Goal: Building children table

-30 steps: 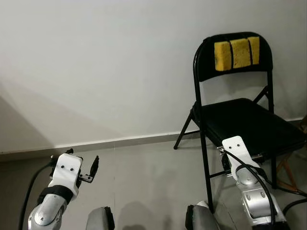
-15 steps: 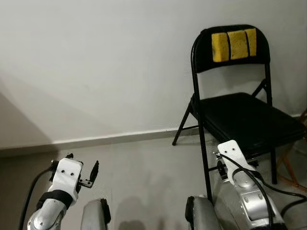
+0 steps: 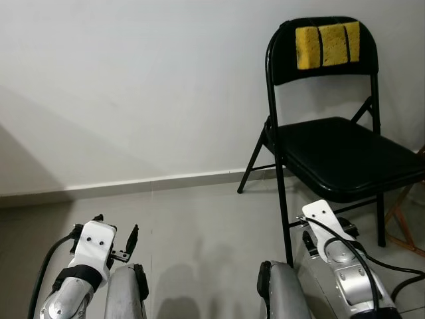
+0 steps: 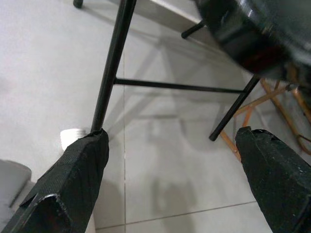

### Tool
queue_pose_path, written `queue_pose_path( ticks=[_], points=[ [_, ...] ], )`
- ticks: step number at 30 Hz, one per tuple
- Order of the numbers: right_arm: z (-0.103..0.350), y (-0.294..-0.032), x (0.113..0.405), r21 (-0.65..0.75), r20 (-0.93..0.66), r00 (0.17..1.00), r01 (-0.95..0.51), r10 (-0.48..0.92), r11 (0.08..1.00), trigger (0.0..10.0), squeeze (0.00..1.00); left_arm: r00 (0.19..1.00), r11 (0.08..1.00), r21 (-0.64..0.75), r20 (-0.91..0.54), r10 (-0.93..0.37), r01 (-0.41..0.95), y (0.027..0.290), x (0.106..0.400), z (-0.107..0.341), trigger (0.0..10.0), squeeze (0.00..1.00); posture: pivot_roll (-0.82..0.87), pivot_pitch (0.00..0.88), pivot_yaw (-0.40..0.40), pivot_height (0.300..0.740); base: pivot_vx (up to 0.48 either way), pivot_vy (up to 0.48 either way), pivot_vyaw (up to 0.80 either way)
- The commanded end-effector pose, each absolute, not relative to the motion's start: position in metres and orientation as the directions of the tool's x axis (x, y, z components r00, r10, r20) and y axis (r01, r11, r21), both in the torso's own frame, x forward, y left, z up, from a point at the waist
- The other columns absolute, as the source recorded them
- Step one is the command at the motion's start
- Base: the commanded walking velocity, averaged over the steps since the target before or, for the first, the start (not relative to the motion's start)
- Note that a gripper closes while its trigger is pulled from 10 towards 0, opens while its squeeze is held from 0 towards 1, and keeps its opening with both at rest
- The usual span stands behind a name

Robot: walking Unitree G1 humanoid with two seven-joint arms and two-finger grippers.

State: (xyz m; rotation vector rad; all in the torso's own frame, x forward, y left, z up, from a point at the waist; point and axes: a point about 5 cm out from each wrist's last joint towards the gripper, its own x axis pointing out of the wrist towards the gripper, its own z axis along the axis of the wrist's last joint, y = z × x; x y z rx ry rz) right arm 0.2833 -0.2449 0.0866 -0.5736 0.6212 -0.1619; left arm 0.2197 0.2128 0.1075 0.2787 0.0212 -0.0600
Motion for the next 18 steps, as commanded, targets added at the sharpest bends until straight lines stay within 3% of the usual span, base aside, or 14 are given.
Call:
queue_pose_path(
  ticks=[1, 18],
  points=[
    [0.086, -0.247, 0.284, -0.535, -0.521, 0.798, -0.029, -0.303, 0.844, 10.0, 0.00, 0.998, 0.956, 0.289, -0.021, -0.056, 0.060, 0.213, 0.218, 0.109, 10.0, 0.00, -0.05, 0.000, -0.047, 0.370, 0.000, 0.000, 0.00],
    [0.073, -0.268, 0.295, -0.529, -0.587, 0.737, -0.036, -0.335, 0.848, 10.0, 0.00, 0.999, 0.955, 0.296, -0.028, -0.030, 0.037, 0.225, 0.217, 0.109, 10.0, 0.00, -0.05, 0.000, -0.051, 0.300, 0.000, 0.000, 0.00]
  ],
)
